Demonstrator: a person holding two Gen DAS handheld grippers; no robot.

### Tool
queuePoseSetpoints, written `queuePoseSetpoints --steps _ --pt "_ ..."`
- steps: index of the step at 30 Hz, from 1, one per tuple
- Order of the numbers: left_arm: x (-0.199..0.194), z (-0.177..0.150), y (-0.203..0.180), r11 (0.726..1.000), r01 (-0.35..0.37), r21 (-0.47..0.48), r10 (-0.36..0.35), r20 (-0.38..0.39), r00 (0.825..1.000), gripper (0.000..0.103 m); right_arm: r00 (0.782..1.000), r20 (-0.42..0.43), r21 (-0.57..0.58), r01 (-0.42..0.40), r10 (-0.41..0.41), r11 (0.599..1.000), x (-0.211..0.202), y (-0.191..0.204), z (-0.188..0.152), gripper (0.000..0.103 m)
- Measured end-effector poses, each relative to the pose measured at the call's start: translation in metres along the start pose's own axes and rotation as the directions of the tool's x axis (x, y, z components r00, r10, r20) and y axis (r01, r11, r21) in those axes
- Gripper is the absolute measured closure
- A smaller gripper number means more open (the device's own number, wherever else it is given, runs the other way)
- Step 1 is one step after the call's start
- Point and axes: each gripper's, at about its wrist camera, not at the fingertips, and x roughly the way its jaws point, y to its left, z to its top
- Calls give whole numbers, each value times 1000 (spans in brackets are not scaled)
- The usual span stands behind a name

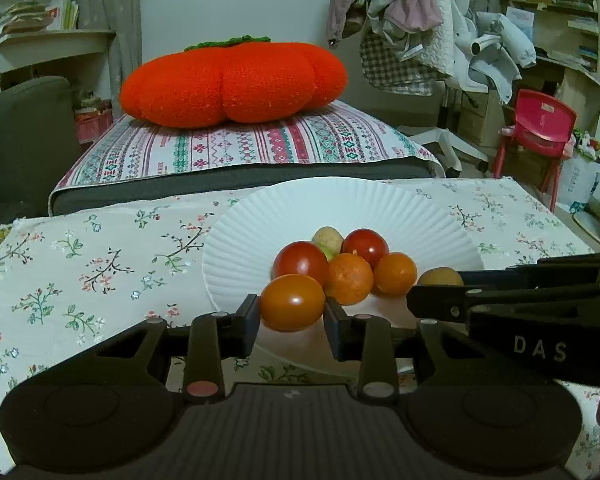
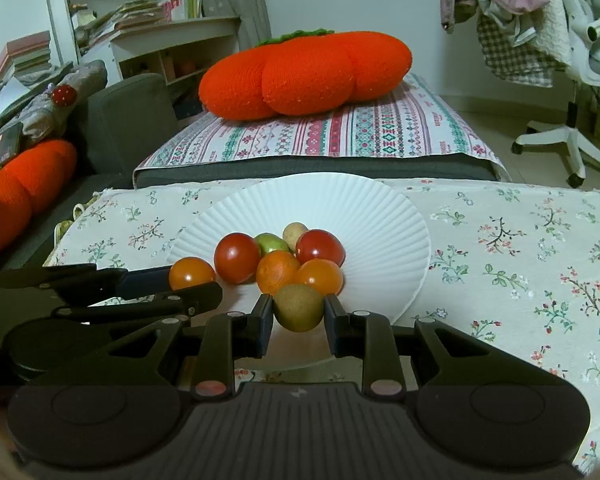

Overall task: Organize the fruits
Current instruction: 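Carry both fruits onto the white plate and open both grippers, then withdraw both grippers from the plate toward the mandarin and lime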

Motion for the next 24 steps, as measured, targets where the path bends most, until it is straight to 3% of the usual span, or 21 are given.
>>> queuePoseSetpoints --steps 4,8,14,24 --pt "1 0 0 1000 3 -4 -3 -1 1000 87 1000 3 24 10 -10 1000 1 -4 1 76" --pt "-2 2 2 1000 12 -26 -12 1 1000 77 1000 14 54 3 -3 999 -2 -8 3 76" --pt "-10 6 14 997 7 -80 -6 8 1000 75 999 50 127 7 -13 992 -10 -20 8 73" --pt "-17 9 34 985 -30 -170 27 -20 999 72 998 59 153 22 -31 988 -13 -23 8 66"
